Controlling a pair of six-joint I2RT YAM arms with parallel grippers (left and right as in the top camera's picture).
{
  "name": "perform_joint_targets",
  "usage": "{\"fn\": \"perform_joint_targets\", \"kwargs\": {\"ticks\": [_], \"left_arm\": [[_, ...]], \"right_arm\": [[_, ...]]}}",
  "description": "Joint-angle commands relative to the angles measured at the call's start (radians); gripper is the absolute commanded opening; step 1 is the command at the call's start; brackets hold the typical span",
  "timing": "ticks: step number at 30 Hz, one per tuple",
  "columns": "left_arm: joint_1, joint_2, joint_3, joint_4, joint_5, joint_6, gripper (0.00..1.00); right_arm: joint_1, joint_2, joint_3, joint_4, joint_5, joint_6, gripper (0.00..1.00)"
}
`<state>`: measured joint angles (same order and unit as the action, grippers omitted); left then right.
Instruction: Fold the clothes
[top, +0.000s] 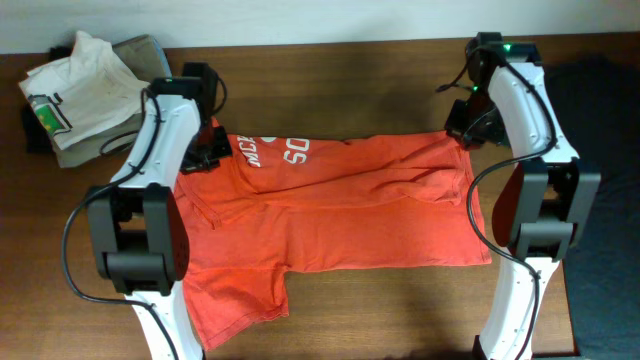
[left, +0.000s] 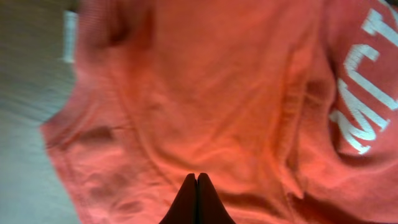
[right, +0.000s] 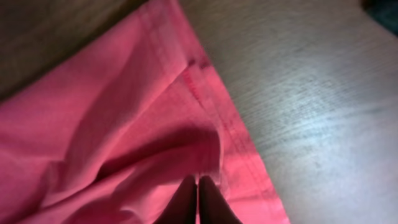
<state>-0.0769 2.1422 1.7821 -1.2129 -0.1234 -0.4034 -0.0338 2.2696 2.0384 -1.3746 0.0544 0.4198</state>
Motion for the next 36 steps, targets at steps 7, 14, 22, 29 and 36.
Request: {"fn": "perform_joint_targets", "kwargs": {"ticks": [7, 14, 22, 29, 36], "left_arm": [[0.008, 0.003, -0.127, 0.108, 0.015, 0.039, 0.01], [0.009, 0.003, -0.222, 0.181, 0.015, 0.039, 0.01], [0.099, 0.003, -0.304, 0.195, 0.014, 0.039, 0.01], [0.223, 0.003, -0.315, 0.230, 0.014, 0.039, 0.01], [0.240, 0.002, -0.265, 0.255, 0.014, 0.038, 0.01]], "right_arm": [[0.047, -0.022, -0.220, 0.137, -0.069, -0.020, 0.04], [0.042, -0.021, -0.391, 0.287, -0.060, -0.020, 0.04], [-0.028, -0.021, -0.418, 0.302, -0.035, 0.011, 0.04], [-0.098, -0.021, -0.416, 0.329, -0.035, 0.010, 0.04], [-0.119, -0.021, -0.338, 0.356, -0.035, 0.011, 0.04]]}}
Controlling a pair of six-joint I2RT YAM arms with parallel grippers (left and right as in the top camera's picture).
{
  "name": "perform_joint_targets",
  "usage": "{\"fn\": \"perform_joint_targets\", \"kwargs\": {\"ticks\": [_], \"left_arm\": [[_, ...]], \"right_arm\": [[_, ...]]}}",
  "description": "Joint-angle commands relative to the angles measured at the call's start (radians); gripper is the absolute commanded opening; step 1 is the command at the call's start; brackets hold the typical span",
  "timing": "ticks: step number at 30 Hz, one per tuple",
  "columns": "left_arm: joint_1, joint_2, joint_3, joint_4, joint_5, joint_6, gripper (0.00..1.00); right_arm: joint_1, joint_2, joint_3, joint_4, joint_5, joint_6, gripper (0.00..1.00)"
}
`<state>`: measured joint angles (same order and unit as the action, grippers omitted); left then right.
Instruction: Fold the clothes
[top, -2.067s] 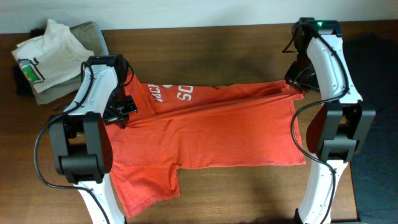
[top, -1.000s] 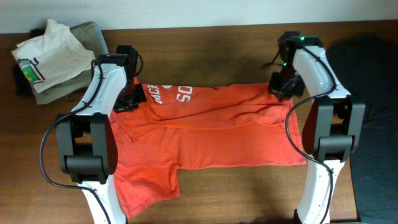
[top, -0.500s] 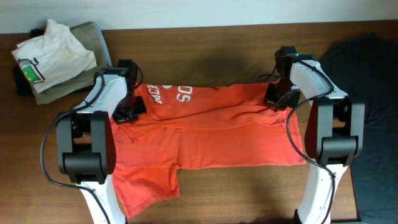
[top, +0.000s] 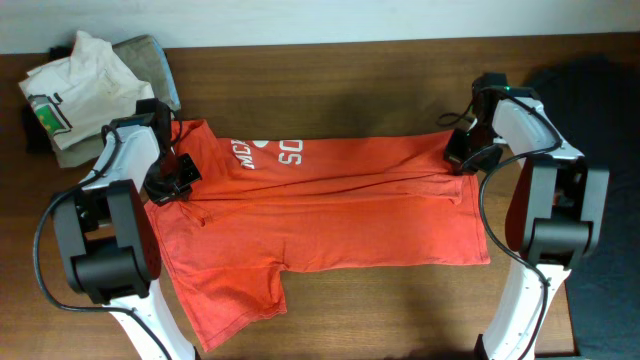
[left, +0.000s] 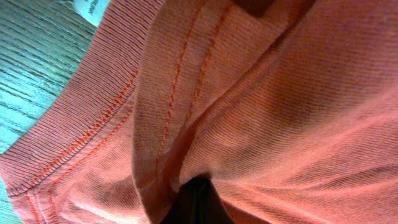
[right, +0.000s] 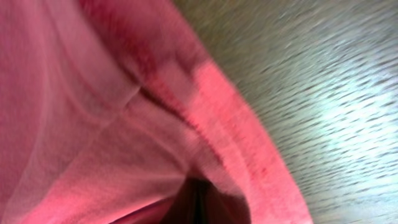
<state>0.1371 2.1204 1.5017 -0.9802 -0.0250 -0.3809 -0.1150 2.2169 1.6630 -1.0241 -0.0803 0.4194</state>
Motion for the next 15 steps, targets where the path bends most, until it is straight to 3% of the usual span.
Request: {"fn": "perform_joint_targets", "kwargs": {"ticks": [1, 5, 10, 15], "left_arm": [[0.026, 0.024, 0.030, 0.020, -0.084, 0.016, 0.01], [0.026, 0.024, 0.103, -0.006, -0.088, 0.016, 0.01], [0.024, 0.022, 0.217, -0.081, -0.087, 0.016, 0.01], [0.020, 0.023, 0.217, -0.097, -0.082, 0.016, 0.01]], "right_arm": [[-0.042, 0.032, 0.058, -0.001, 0.101, 0.011, 0.04], [-0.061, 0.032, 0.190, -0.083, 0.127, 0.011, 0.04], [-0.062, 0.031, 0.414, -0.340, 0.032, -0.033, 0.04], [0.012, 0.032, 0.385, -0.443, -0.058, -0.194, 0.04]]}}
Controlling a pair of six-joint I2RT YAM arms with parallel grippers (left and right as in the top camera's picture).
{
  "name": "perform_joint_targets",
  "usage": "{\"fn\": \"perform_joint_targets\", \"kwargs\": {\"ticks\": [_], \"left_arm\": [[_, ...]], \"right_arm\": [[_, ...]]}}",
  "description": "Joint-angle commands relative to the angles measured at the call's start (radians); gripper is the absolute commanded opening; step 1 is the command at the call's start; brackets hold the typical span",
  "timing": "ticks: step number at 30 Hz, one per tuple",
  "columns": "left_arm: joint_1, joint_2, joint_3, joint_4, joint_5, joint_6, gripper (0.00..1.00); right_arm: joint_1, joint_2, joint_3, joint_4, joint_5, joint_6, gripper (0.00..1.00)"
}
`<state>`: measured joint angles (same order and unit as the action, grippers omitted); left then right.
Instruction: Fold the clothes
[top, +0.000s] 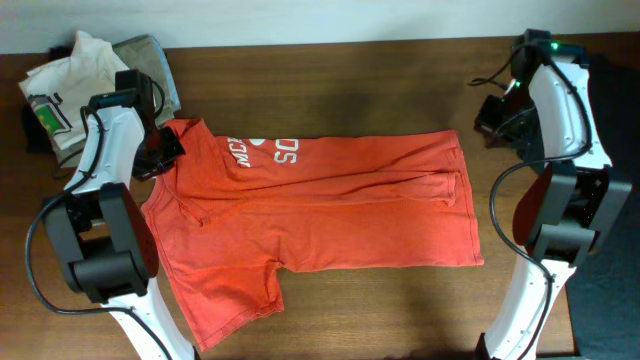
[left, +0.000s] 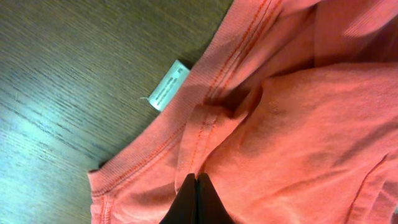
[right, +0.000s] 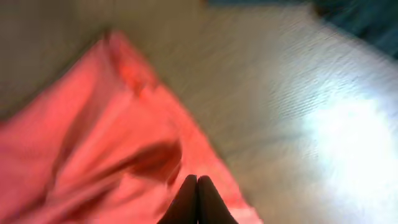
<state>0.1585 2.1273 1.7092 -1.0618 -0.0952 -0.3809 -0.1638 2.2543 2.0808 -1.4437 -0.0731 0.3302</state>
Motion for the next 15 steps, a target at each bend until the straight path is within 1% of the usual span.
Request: {"fn": "perform_joint_targets", "kwargs": {"ticks": [1, 3, 7, 9, 12, 15], "left_arm": [[-0.002, 0.016, 0.010, -0.021, -0.003, 0.016, 0.01], [-0.002, 0.016, 0.010, -0.032, 0.006, 0.016, 0.01], [-0.015, 0.016, 0.010, -0.069, 0.038, 0.017, 0.01], [-0.035, 0.016, 0.004, -0.093, 0.088, 0.048, 0.01], [-0.069, 0.016, -0.022, -0.113, 0.093, 0.046, 0.01], [-0.104, 0.016, -0.084, -0.088, 0.092, 0.046, 0.01]], "right_arm": [[0.085, -0.006, -0.064, -0.026, -0.062, -0.122, 0.04], [0.137, -0.006, -0.135, -0.010, -0.037, -0.121, 0.04], [0.192, -0.006, -0.265, 0.095, 0.014, -0.053, 0.04], [0.196, -0.006, -0.323, 0.150, 0.014, -0.033, 0.04], [0.190, -0.006, -0.363, 0.183, 0.013, -0.033, 0.04], [0.188, -0.006, -0.395, 0.224, 0.013, -0.033, 0.05]]}}
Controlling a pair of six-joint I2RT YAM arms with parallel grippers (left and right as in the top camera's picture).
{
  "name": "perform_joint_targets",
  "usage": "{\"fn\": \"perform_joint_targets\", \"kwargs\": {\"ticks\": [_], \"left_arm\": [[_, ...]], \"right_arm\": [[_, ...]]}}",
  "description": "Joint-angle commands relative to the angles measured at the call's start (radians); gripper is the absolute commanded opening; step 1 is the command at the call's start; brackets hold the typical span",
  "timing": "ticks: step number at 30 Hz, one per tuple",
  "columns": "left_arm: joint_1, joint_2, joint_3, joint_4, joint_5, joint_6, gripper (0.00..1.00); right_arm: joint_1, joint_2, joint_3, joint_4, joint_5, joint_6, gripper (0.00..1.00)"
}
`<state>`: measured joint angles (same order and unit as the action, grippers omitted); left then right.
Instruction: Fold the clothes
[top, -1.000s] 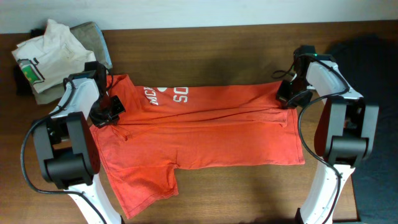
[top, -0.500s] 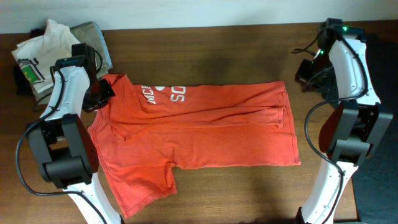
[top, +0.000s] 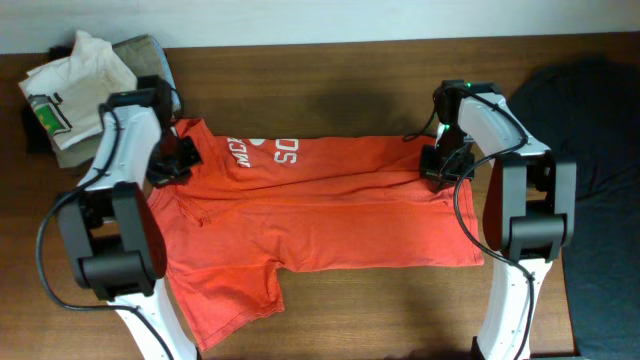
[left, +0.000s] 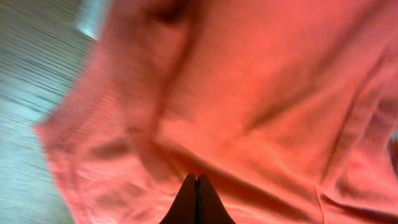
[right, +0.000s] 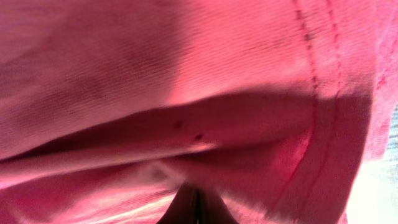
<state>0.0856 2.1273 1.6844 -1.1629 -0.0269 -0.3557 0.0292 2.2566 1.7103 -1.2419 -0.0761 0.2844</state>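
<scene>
An orange T-shirt (top: 320, 210) with white lettering (top: 268, 152) lies spread across the wooden table, its top edge folded down and one sleeve hanging toward the front left. My left gripper (top: 172, 170) sits over the shirt's left shoulder by the collar. In the left wrist view its tips (left: 197, 179) are shut above the orange cloth (left: 249, 93). My right gripper (top: 436, 168) rests at the shirt's upper right hem. In the right wrist view its shut tips (right: 194, 191) press into folds of the fabric (right: 155, 74).
A pile of pale and olive clothes (top: 90, 85) lies at the back left corner. Dark cloth (top: 600, 150) covers the area to the right of the table. Bare wood (top: 350, 70) runs behind the shirt and along the front edge.
My left gripper has moved from the collar's edge inward onto the shoulder. My right gripper, which was off the shirt beyond its right edge, is now down on the upper right hem.
At first both grippers were at the shirt's top corners, with the shirt rumpled and farther right. Then the shirt lay shifted left and flatter, with cloth round both tips. After that both grippers stood at or off the edges. Now both are back on the fabric.
</scene>
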Motion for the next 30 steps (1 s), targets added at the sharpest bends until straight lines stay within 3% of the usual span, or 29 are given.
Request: {"fn": "perform_joint_targets", "kwargs": {"ticks": [1, 6, 11, 20, 30], "left_arm": [[-0.038, 0.016, -0.081, 0.026, 0.024, 0.020, 0.01], [-0.035, 0.016, -0.167, 0.119, 0.019, 0.021, 0.01], [-0.001, 0.016, -0.240, 0.152, -0.027, 0.020, 0.01], [0.099, 0.016, -0.240, 0.135, -0.057, 0.013, 0.01], [0.113, -0.004, -0.105, 0.055, -0.060, 0.013, 0.01]], "right_arm": [[-0.004, -0.008, -0.036, 0.035, 0.017, 0.013, 0.05], [-0.010, -0.008, -0.103, 0.102, 0.021, 0.016, 0.08], [-0.048, -0.008, -0.122, 0.079, 0.120, 0.101, 0.04], [-0.200, -0.012, -0.068, 0.024, 0.130, 0.110, 0.04], [-0.232, -0.018, 0.088, -0.055, 0.109, 0.117, 0.04]]}}
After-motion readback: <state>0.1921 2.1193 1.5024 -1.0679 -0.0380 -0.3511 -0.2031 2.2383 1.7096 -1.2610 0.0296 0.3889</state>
